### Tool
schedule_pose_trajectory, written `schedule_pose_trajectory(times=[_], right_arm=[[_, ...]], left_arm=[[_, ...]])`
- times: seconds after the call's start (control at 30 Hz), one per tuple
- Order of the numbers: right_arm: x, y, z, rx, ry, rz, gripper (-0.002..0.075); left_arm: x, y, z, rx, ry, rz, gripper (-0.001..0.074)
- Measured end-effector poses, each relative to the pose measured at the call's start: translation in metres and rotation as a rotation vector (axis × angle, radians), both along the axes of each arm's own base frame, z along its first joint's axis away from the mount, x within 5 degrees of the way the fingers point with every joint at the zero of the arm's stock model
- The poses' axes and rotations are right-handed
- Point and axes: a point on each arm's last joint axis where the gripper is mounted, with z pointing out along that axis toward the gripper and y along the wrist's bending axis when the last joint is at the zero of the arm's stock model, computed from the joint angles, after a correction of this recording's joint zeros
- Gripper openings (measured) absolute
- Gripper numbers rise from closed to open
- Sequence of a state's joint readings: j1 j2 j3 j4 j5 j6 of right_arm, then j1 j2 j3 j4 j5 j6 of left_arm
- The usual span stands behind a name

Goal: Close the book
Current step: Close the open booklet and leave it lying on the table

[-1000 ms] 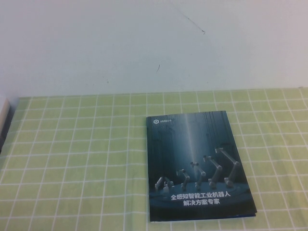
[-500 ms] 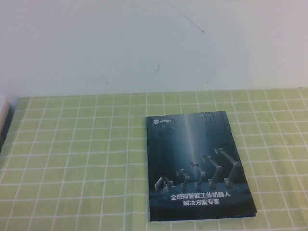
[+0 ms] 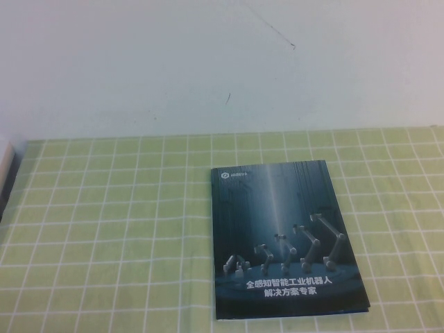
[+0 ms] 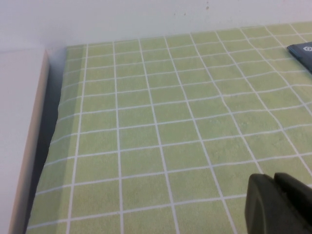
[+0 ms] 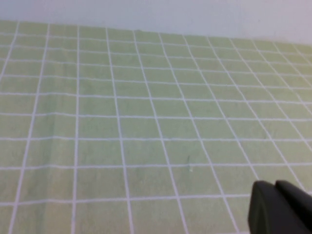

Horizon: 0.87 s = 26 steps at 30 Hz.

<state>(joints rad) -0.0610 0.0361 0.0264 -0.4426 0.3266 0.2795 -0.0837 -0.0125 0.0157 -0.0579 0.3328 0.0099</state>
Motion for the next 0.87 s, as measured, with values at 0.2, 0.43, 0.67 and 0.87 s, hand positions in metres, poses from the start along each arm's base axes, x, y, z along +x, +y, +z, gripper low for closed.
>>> schedule_pose_trajectory(times=[0.2, 0.43, 0.67, 0.87], right_arm=[[-0.002, 0.008, 0.0, -0.048, -0.005, 0.122, -0.0003], [-0.001, 0.014, -0.001, 0.046, -0.012, 0.158, -0.0003], [-0.001, 0.016, 0.0, 0.075, -0.015, 0.177, -0.0003], [-0.001, 0.017, -0.001, 0.089, -0.013, 0.197, -0.0003]], left_arm=[[0.0, 0.0, 0.0, 0.001, 0.0, 0.0, -0.0004], [0.0, 0.0, 0.0, 0.002, 0.0, 0.0, -0.0004], [0.0, 0.0, 0.0, 0.002, 0.0, 0.0, -0.0004], [0.0, 0.0, 0.0, 0.002, 0.0, 0.0, -0.0004]])
